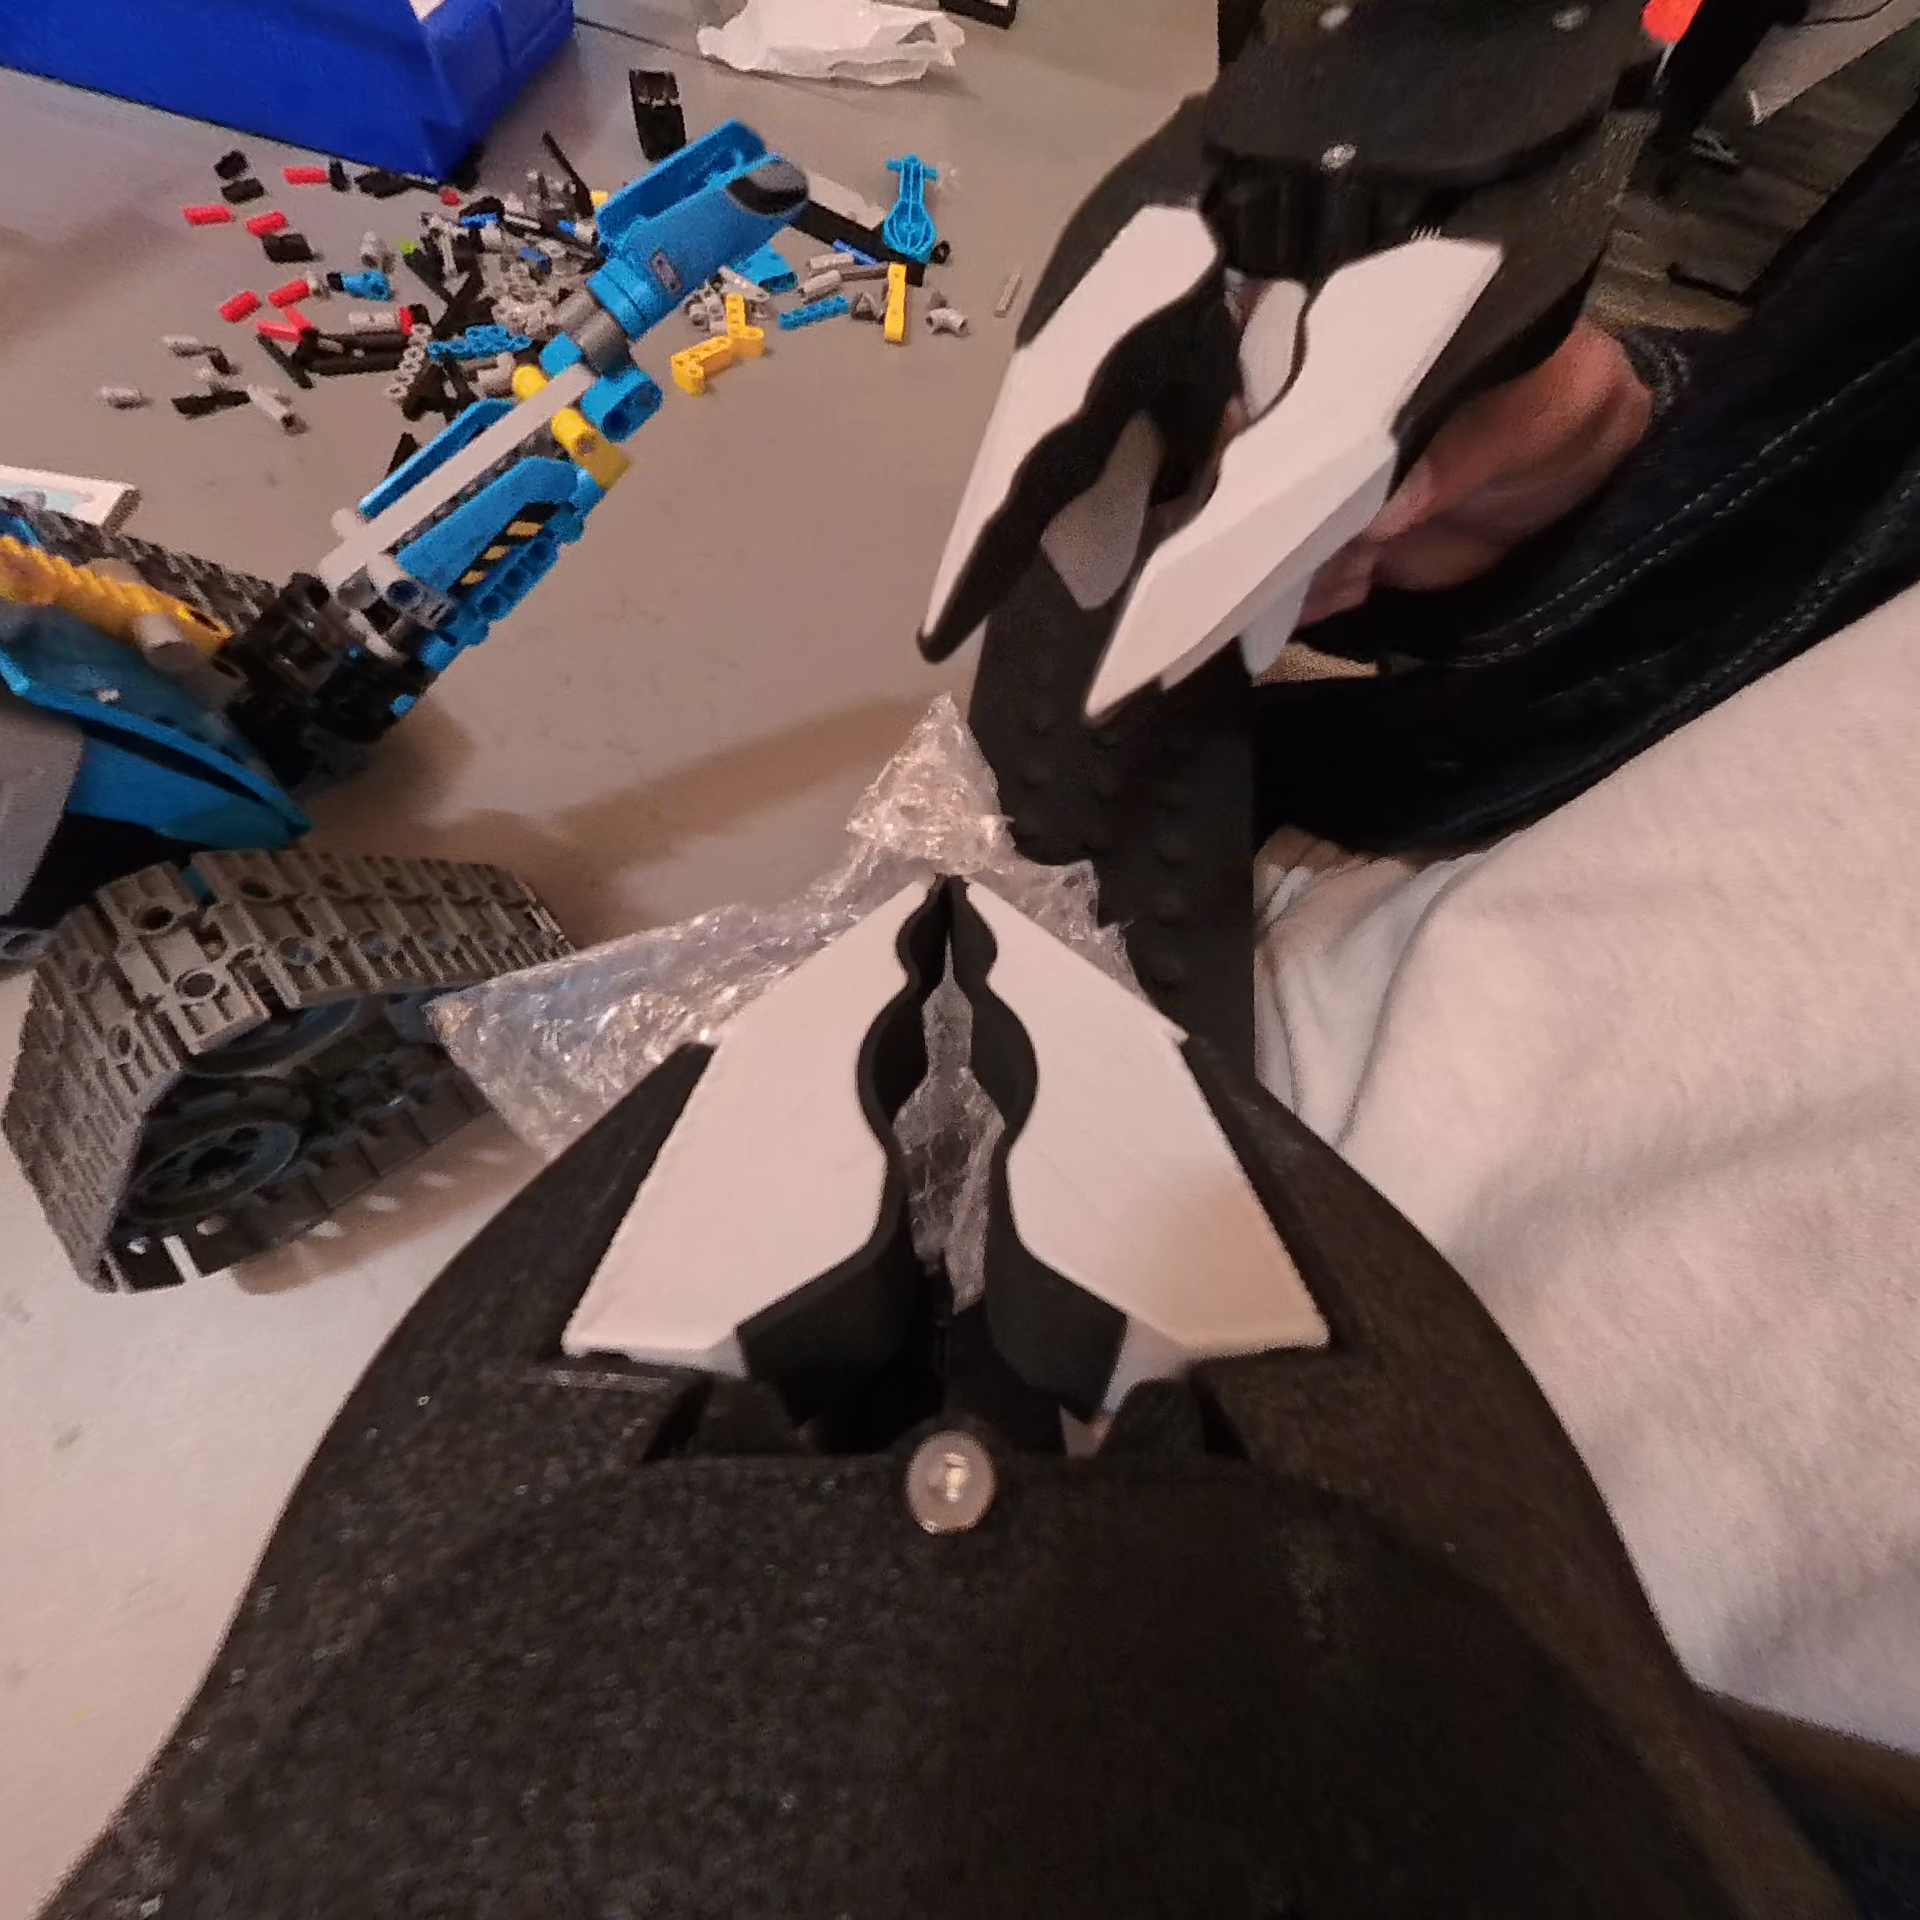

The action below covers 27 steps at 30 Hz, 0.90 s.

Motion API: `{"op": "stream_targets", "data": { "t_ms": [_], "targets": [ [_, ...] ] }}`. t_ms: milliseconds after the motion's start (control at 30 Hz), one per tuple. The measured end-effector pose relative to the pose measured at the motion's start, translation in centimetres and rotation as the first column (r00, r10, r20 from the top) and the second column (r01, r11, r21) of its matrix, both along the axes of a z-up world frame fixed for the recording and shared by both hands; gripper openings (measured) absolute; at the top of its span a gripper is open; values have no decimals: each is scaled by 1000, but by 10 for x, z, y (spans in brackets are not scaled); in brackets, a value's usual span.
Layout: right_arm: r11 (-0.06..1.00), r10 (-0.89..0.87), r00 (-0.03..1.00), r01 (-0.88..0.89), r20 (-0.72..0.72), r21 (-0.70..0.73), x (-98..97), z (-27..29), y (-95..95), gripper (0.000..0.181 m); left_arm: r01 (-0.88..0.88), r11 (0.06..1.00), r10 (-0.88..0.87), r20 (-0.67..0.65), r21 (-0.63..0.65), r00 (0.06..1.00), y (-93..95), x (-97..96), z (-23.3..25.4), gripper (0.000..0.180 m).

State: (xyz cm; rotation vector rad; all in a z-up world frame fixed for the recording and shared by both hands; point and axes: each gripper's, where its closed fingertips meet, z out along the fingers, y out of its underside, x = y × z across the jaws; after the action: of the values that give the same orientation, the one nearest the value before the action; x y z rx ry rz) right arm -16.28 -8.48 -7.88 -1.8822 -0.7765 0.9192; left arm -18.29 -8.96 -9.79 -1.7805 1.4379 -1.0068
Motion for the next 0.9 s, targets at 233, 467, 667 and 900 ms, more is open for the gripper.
{"op": "stream_targets", "data": {
  "t_ms": [233,467,667,900],
  "targets": [
    [975,215,976,-216,-24,-48,-16,-13,-19,32,185,976,-189,25,113,982,-20,-6,9,0],
    [903,416,909,-412,12,-121,-26,-19,-32,10,322,922,-321,-45,213,946,-20,-4,5,0],
    [909,405,914,-400,23,-117,-24,-25,-36,2,385,912,-383,-41,146,923,-23,-10,-4,0],
    [899,406,910,-381,83,-216,2,-56,-66,1,224,954,-189,-179,200,966,31,-49,-33,0]
  ]
}}
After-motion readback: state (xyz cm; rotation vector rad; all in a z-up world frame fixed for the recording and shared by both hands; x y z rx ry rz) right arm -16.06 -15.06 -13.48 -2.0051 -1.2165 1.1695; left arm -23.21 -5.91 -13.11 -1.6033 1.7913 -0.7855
